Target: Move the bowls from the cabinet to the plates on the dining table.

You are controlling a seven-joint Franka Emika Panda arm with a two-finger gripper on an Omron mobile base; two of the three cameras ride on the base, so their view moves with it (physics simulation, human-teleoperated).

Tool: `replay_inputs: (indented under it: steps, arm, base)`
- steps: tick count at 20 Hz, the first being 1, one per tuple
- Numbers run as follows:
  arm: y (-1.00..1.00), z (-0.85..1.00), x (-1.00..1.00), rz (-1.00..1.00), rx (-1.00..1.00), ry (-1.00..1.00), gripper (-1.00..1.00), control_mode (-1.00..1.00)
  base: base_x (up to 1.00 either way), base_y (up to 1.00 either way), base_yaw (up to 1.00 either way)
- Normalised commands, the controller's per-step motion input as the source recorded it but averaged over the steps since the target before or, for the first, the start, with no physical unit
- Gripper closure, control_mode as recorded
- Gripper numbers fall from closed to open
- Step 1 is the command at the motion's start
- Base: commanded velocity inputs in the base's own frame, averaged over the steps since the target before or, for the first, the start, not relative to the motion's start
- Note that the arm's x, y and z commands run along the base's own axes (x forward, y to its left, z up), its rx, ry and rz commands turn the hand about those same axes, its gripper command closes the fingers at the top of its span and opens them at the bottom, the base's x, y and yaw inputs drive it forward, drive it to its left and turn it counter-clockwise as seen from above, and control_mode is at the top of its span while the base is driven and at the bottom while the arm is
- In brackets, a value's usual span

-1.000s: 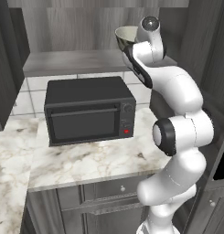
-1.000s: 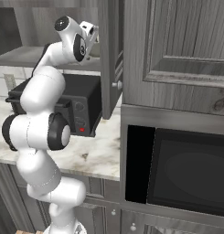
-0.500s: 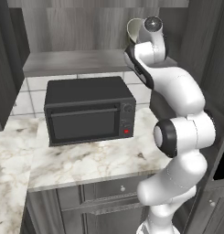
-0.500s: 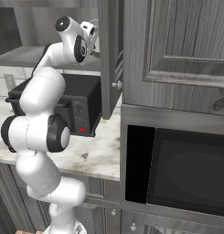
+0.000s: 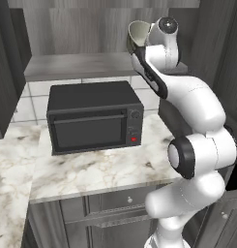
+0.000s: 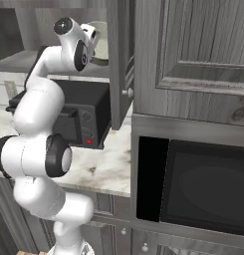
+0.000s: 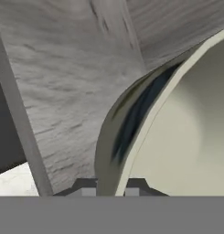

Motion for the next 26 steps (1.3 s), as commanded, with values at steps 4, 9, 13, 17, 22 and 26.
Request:
replay_inputs:
  steps: [4, 9, 13, 17, 22, 26]
  arm:
    - [0.31, 0.0, -0.61, 0.17, 0.0, 0.0, 1.0, -1.0]
    - [0.13, -0.07, -0.67, 0.14, -0.1, 0.0, 1.0, -1.0]
    - [0.0, -0.06, -0.79, 0.12, -0.2, 0.0, 1.0, -1.0]
    - [0.0, -0.3, -0.75, 0.11, -0.17, 0.0, 1.0, -1.0]
    - [0.0, -0.56, -0.6, 0.09, -0.15, 0.0, 1.0, -1.0]
    - [0.0, -0.59, -0.54, 0.09, -0.14, 0.0, 1.0, -1.0]
  base:
    - [0.0, 0.0, 0.0]
    - [0.0, 0.0, 0.0]
    - [0.0, 0.0, 0.0]
    - [0.0, 0.0, 0.0]
    - [0.0, 0.0, 0.0]
    - [0.0, 0.0, 0.0]
